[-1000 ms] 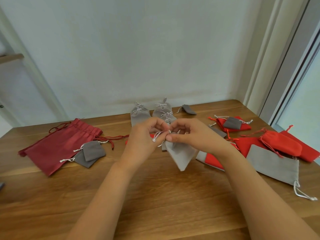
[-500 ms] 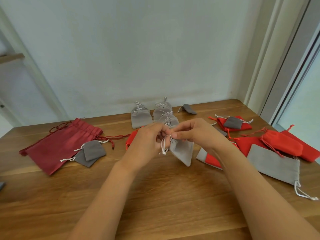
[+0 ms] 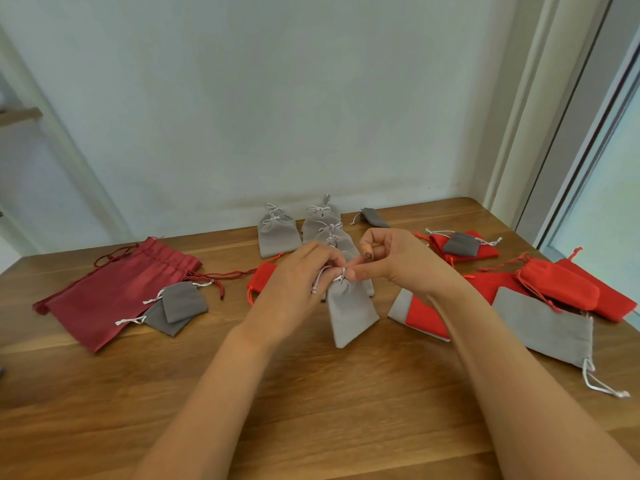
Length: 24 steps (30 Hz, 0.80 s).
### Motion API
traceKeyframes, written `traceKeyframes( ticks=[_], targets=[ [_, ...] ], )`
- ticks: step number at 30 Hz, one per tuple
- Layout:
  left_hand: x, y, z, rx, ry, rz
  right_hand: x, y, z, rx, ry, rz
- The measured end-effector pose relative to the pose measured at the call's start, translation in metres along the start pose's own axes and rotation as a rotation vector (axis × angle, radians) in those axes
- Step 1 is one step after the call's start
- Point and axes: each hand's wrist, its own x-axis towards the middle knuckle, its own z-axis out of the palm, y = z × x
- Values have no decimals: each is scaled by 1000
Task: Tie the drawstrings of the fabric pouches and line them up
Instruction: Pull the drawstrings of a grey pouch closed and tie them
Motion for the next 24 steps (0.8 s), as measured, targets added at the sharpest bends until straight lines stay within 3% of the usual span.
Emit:
traceKeyframes(
  ticks=[6, 9, 16, 24],
  targets=[
    [0, 1, -7, -75, 95, -107, 9, 10, 11, -16, 51, -108],
    [0, -1, -8, -27, 72, -192, 11, 11, 14, -59, 81, -137],
    [2, 12, -9, -77, -19, -183, 11, 13, 6, -326, 205, -193],
    [2, 8, -7, -278, 75, -335, 8, 6, 9, -20, 52, -95]
  ],
)
